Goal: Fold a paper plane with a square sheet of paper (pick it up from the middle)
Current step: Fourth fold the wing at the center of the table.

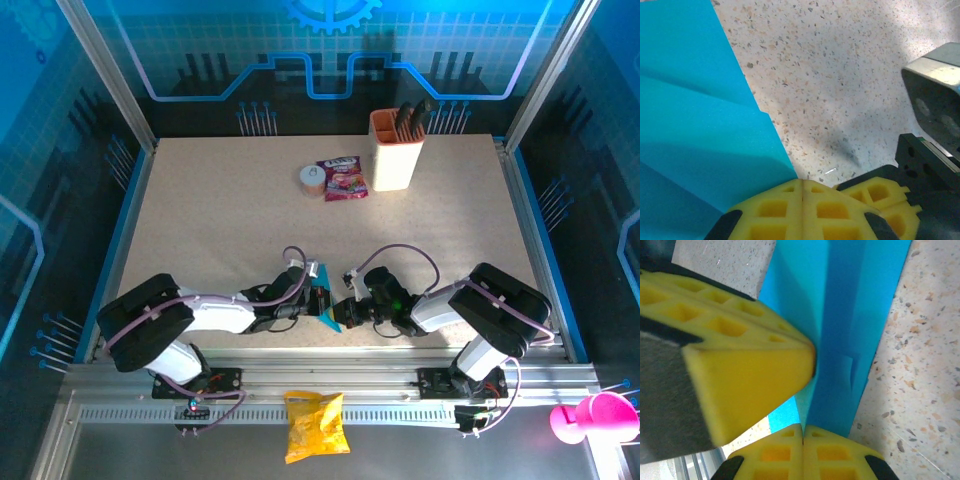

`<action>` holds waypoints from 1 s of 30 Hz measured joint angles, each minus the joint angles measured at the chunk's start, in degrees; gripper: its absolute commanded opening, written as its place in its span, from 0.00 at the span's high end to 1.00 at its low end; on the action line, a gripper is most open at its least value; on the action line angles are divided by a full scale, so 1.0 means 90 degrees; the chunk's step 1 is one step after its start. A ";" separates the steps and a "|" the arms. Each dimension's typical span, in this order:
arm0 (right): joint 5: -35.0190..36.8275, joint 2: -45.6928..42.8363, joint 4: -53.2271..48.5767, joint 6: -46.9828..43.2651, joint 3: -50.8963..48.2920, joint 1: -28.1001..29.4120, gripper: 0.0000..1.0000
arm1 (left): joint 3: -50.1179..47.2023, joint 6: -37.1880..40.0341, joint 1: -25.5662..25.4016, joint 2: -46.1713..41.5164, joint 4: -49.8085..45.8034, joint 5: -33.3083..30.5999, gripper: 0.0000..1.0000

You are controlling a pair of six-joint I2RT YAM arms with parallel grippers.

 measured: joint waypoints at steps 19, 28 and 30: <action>-0.0044 0.0061 0.0124 0.0000 -0.0012 0.0000 1.00 | 0.0352 0.0447 0.0551 0.0736 0.0189 0.0231 1.00; -0.0046 0.0085 0.0223 -0.0002 -0.0041 -0.0002 1.00 | 0.0452 0.0576 0.0780 0.0920 0.0233 0.0401 1.00; -0.0046 0.0085 0.0223 -0.0002 -0.0041 0.0000 1.00 | 0.0452 0.0578 0.0831 0.0920 0.0231 0.0403 1.00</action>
